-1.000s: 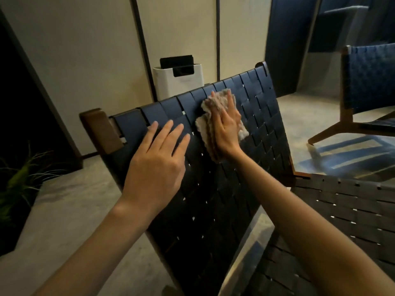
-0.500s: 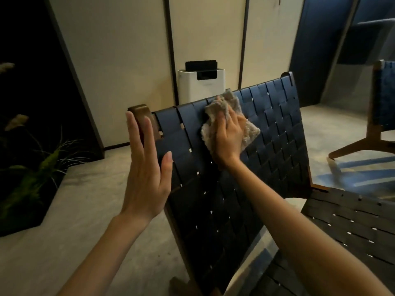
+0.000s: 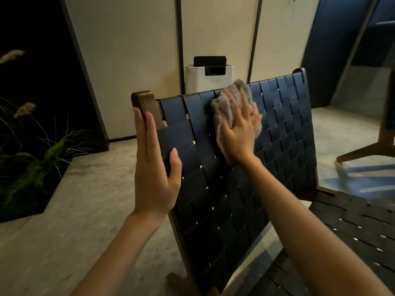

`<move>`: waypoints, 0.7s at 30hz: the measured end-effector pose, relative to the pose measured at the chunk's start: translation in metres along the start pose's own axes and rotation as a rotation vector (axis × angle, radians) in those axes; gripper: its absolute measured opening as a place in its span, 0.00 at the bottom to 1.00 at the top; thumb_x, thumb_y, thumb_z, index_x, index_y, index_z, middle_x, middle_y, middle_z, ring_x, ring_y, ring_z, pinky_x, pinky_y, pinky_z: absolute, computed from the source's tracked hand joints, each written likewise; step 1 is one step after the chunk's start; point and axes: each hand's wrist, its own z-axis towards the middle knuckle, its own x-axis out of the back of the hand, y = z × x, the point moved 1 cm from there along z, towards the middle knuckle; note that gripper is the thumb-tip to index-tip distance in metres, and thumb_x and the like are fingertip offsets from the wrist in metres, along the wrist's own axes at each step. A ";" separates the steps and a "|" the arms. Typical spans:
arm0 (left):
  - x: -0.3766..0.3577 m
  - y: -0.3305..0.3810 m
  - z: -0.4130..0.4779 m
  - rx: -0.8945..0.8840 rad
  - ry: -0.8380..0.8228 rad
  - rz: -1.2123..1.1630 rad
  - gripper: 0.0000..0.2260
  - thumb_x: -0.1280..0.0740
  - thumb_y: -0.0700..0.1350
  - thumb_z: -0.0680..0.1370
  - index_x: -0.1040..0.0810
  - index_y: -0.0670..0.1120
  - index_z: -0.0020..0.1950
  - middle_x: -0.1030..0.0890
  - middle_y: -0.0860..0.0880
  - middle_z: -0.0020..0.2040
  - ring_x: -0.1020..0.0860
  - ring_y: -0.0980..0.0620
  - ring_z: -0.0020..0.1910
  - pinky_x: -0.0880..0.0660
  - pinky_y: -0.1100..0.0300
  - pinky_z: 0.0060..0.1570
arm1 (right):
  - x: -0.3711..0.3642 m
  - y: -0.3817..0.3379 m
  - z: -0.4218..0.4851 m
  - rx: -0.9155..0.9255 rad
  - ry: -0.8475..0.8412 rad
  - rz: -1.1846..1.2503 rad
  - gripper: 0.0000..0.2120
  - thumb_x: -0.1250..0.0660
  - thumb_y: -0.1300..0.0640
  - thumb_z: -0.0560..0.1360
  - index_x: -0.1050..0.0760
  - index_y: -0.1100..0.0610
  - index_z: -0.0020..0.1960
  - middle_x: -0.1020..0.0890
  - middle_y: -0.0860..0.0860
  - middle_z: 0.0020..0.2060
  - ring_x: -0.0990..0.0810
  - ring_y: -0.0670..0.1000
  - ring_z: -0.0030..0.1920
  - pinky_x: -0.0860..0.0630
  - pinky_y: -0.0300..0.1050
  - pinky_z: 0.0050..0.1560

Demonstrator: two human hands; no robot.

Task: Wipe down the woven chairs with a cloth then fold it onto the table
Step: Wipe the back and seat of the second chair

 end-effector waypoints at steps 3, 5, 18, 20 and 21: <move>-0.001 -0.002 -0.001 -0.027 0.027 0.016 0.28 0.41 0.37 0.79 0.50 0.35 0.76 0.53 0.34 0.76 0.56 0.60 0.76 0.46 0.80 0.64 | 0.000 0.032 0.017 -0.279 0.007 -0.042 0.36 0.48 0.35 0.73 0.55 0.44 0.76 0.47 0.52 0.77 0.50 0.64 0.74 0.61 0.68 0.71; -0.002 -0.003 -0.003 -0.034 0.031 0.025 0.27 0.41 0.37 0.79 0.47 0.37 0.76 0.53 0.35 0.76 0.55 0.59 0.76 0.43 0.79 0.63 | 0.003 0.044 0.020 -0.378 0.015 -0.038 0.37 0.50 0.35 0.72 0.52 0.48 0.78 0.47 0.53 0.77 0.47 0.63 0.74 0.54 0.66 0.72; -0.003 -0.002 -0.017 0.031 0.051 -0.030 0.26 0.46 0.39 0.81 0.52 0.37 0.76 0.51 0.37 0.77 0.52 0.49 0.77 0.51 0.62 0.74 | 0.001 -0.052 -0.117 0.149 0.046 0.131 0.21 0.47 0.46 0.80 0.39 0.42 0.73 0.35 0.44 0.72 0.38 0.44 0.66 0.37 0.43 0.59; -0.006 0.000 -0.023 0.050 0.061 -0.043 0.25 0.46 0.39 0.81 0.53 0.37 0.76 0.51 0.37 0.77 0.53 0.50 0.77 0.52 0.61 0.74 | 0.004 -0.048 -0.118 0.231 0.035 0.100 0.22 0.48 0.44 0.80 0.39 0.42 0.73 0.37 0.44 0.74 0.39 0.44 0.70 0.39 0.45 0.64; -0.008 0.002 -0.026 0.047 0.060 -0.041 0.25 0.46 0.39 0.81 0.52 0.37 0.76 0.51 0.37 0.77 0.53 0.50 0.77 0.53 0.61 0.74 | 0.005 -0.040 -0.114 0.258 0.033 0.075 0.22 0.47 0.44 0.79 0.38 0.43 0.72 0.35 0.46 0.73 0.38 0.46 0.70 0.39 0.47 0.64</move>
